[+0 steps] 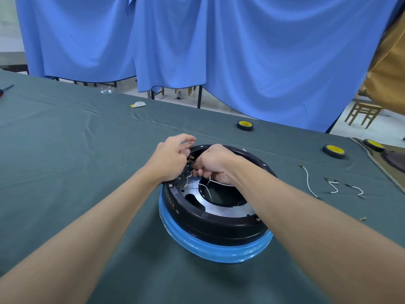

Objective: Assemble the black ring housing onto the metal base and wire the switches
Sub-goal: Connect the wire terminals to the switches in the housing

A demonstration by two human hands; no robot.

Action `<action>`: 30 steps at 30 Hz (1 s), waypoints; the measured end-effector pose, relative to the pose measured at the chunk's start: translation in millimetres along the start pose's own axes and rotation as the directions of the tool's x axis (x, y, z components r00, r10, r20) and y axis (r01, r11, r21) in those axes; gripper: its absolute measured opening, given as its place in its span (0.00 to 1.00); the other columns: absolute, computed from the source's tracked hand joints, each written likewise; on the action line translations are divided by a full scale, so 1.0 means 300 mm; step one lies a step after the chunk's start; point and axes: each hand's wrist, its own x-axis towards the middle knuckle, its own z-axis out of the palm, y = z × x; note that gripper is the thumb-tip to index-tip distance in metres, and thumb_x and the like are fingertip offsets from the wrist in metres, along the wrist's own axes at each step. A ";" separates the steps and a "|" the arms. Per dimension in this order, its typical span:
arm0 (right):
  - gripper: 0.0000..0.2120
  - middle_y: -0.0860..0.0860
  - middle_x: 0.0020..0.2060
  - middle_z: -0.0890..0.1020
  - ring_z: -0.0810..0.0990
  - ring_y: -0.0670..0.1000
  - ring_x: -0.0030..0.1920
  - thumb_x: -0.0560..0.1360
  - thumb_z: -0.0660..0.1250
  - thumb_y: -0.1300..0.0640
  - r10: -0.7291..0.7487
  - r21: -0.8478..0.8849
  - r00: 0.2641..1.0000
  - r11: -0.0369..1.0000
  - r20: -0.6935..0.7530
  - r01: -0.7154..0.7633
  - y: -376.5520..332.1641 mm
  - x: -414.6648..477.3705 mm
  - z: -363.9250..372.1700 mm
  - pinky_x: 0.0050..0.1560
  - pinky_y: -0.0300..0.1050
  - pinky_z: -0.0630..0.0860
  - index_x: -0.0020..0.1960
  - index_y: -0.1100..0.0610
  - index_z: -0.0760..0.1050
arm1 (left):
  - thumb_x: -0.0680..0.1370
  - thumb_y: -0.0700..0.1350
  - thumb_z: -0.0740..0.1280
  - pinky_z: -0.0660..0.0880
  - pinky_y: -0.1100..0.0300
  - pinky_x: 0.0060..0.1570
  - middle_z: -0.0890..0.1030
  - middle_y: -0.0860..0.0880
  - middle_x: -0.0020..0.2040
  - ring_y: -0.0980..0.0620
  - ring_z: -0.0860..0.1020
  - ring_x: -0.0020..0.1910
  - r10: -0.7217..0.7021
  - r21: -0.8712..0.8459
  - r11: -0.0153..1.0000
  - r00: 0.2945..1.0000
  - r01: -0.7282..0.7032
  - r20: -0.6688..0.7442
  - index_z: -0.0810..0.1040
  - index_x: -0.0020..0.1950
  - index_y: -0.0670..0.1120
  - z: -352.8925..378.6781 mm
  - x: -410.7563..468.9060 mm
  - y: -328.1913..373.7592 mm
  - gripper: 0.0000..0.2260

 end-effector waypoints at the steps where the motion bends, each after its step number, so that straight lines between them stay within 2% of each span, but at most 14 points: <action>1: 0.10 0.58 0.28 0.76 0.72 0.47 0.22 0.75 0.57 0.74 0.000 0.008 1.000 1.000 -0.001 0.000 0.000 -0.003 0.001 0.19 0.35 0.63 0.42 0.66 0.74 | 0.81 0.35 0.58 0.63 0.70 0.53 0.79 0.51 0.66 0.53 0.72 0.69 0.000 0.001 1.000 1.000 0.000 -0.001 0.74 0.68 0.50 -0.001 -0.001 0.001 0.18; 4: 0.09 0.58 0.30 0.75 0.72 0.48 0.22 0.76 0.56 0.74 -0.005 0.038 1.000 0.999 -0.003 0.005 -0.004 -0.015 0.008 0.19 0.35 0.64 0.44 0.67 0.73 | 0.81 0.36 0.58 0.68 0.69 0.46 0.79 0.52 0.66 0.50 0.74 0.67 0.000 -0.002 1.000 1.000 0.000 -0.013 0.75 0.67 0.51 -0.003 -0.003 0.001 0.18; 7: 0.09 0.58 0.28 0.74 0.72 0.47 0.20 0.76 0.56 0.74 -0.013 0.046 1.000 0.999 -0.003 0.013 -0.008 -0.023 0.014 0.19 0.34 0.65 0.43 0.67 0.73 | 0.82 0.36 0.58 0.67 0.73 0.36 0.79 0.53 0.66 0.41 0.75 0.63 -0.008 -0.013 1.000 1.000 0.008 -0.026 0.75 0.67 0.51 0.003 -0.002 0.000 0.18; 9: 0.08 0.57 0.28 0.75 0.72 0.47 0.21 0.76 0.57 0.73 -0.017 0.016 1.000 1.000 -0.010 0.017 -0.007 -0.024 0.014 0.20 0.35 0.66 0.44 0.67 0.73 | 0.82 0.36 0.58 0.68 0.67 0.39 0.79 0.53 0.66 0.40 0.75 0.63 -0.007 -0.006 1.000 0.999 0.007 -0.031 0.75 0.67 0.51 0.005 -0.002 0.004 0.17; 11: 0.07 0.57 0.27 0.76 0.73 0.49 0.23 0.76 0.58 0.72 -0.030 -0.041 0.999 0.999 -0.015 0.030 -0.004 -0.021 0.011 0.22 0.36 0.66 0.45 0.66 0.74 | 0.82 0.36 0.58 0.68 0.63 0.45 0.79 0.53 0.66 0.44 0.76 0.63 -0.004 0.003 1.000 1.000 0.004 -0.031 0.75 0.67 0.50 0.002 -0.003 0.005 0.17; 16: 0.04 0.56 0.30 0.78 0.75 0.52 0.28 0.76 0.63 0.66 -0.135 -0.262 0.990 0.957 -0.036 0.121 0.001 -0.016 -0.009 0.30 0.42 0.72 0.45 0.63 0.77 | 0.82 0.37 0.59 0.71 0.68 0.45 0.79 0.52 0.66 0.51 0.75 0.65 -0.016 -0.044 0.999 1.000 0.015 -0.020 0.76 0.66 0.50 -0.004 -0.003 -0.001 0.16; 19: 0.03 0.54 0.34 0.80 0.77 0.50 0.35 0.74 0.70 0.61 -0.237 -0.472 0.971 0.859 -0.020 0.199 -0.008 -0.038 -0.031 0.40 0.43 0.75 0.41 0.58 0.79 | 0.82 0.37 0.59 0.71 0.68 0.46 0.79 0.51 0.66 0.52 0.75 0.66 -0.016 -0.058 0.998 1.000 0.016 -0.015 0.76 0.66 0.49 -0.002 -0.001 -0.003 0.16; 22: 0.10 0.55 0.46 0.81 0.79 0.55 0.49 0.72 0.71 0.59 -0.359 -0.628 0.931 0.741 -0.070 0.239 -0.012 -0.059 -0.044 0.48 0.46 0.76 0.35 0.50 0.74 | 0.82 0.36 0.60 0.70 0.64 0.54 0.80 0.50 0.65 0.53 0.75 0.66 -0.016 -0.080 0.997 1.000 0.015 -0.012 0.77 0.64 0.49 0.000 0.002 -0.005 0.15; 24: 0.12 0.55 0.48 0.81 0.78 0.56 0.51 0.72 0.71 0.59 -0.401 -0.657 0.913 0.708 -0.072 0.258 -0.011 -0.078 -0.043 0.51 0.49 0.78 0.34 0.49 0.73 | 0.81 0.35 0.60 0.71 0.61 0.58 0.80 0.49 0.65 0.53 0.75 0.66 -0.019 -0.100 0.995 1.000 0.017 -0.012 0.77 0.63 0.48 0.001 0.001 -0.004 0.14; 27: 0.10 0.55 0.49 0.81 0.77 0.56 0.53 0.71 0.73 0.55 -0.365 -0.628 0.931 0.729 -0.022 0.271 -0.003 -0.100 -0.022 0.53 0.48 0.77 0.34 0.48 0.75 | 0.81 0.34 0.60 0.70 0.56 0.66 0.80 0.48 0.64 0.52 0.76 0.66 -0.026 -0.122 0.992 1.000 0.025 -0.011 0.77 0.63 0.47 0.001 0.000 -0.002 0.14; 30: 0.04 0.55 0.52 0.80 0.75 0.57 0.57 0.71 0.70 0.56 -0.345 -0.629 0.937 0.741 -0.055 0.235 0.004 -0.101 0.012 0.53 0.49 0.76 0.45 0.48 0.79 | 0.80 0.32 0.60 0.69 0.51 0.70 0.80 0.46 0.64 0.51 0.76 0.66 -0.026 -0.131 0.991 1.000 0.025 -0.011 0.77 0.63 0.45 0.001 -0.001 0.000 0.15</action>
